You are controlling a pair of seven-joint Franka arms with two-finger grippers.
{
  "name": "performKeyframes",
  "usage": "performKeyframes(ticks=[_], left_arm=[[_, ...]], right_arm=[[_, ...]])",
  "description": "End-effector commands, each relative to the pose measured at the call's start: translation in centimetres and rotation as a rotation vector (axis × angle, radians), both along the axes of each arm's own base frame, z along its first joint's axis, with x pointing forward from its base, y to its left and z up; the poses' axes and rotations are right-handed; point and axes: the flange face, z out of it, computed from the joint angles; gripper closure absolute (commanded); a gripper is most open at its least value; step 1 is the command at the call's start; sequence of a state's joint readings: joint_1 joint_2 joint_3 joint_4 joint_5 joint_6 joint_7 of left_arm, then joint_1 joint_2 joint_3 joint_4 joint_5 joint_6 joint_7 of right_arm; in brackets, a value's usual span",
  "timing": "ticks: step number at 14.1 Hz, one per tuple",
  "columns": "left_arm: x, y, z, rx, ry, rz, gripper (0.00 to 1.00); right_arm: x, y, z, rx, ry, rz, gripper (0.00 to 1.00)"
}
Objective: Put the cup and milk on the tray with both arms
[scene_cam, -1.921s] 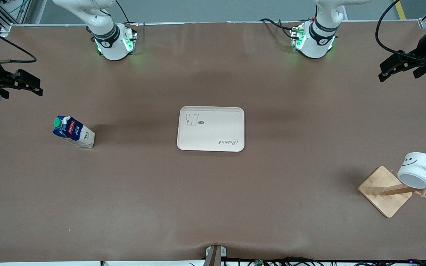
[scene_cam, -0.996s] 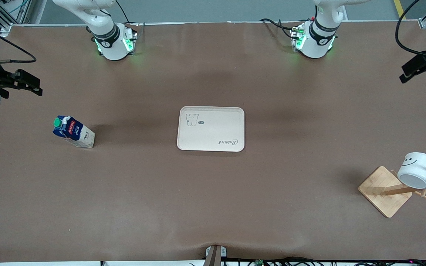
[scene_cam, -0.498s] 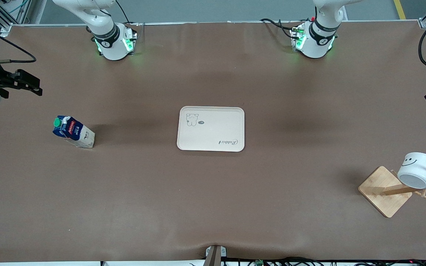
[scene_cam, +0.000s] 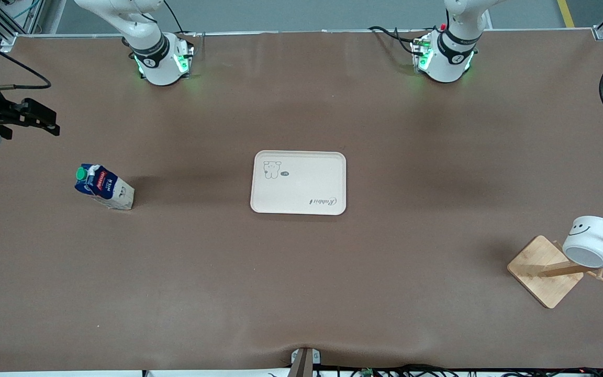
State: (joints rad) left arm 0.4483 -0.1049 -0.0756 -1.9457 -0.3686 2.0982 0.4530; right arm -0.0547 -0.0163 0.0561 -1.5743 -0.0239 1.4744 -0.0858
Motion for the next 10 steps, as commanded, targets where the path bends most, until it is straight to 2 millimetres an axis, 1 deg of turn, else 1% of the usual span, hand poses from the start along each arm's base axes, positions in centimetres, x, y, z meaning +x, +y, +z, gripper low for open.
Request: performKeyframes(ticks=[1,3,4,5,6,8,10], left_arm=[[0.4,2.4,-2.3,-0.039,-0.07,-0.055,0.02],[1.4,3.5,-4.4,-0.042,-0.109,-0.071,0.03],[1.8,3.8,-5.2,-0.054,-0.133,-0.077,0.03],[2.3,4.2,-6.4,-0.07,-0.158,-0.088,0.04],[2.7,4.3,-7.4,-0.086,-0.183,-0.112,0.06],[3.3,4.5,-9.3,-0.136,-0.215,-0.122,0.07],[3.8,4.7,-10.5,-0.156,-0.222,-0.126,0.09]], right_arm=[[-0.3,-0.3,0.4,0.001,0.001,-0.003,0.0],[-0.3,-0.9,0.4,0.001,0.001,-0.014,0.0],[-0.2,-1.0,0.3,0.001,0.002,-0.012,0.0],[-0.2,-0.9,0.3,0.0,0.004,-0.011,0.0],[-0.2,-0.9,0.2,0.0,0.006,-0.008,0.0],[-0.1,-0.6,0.2,-0.007,0.003,0.003,0.0],[0.0,-0.3,0.3,-0.012,-0.005,0.009,0.0]])
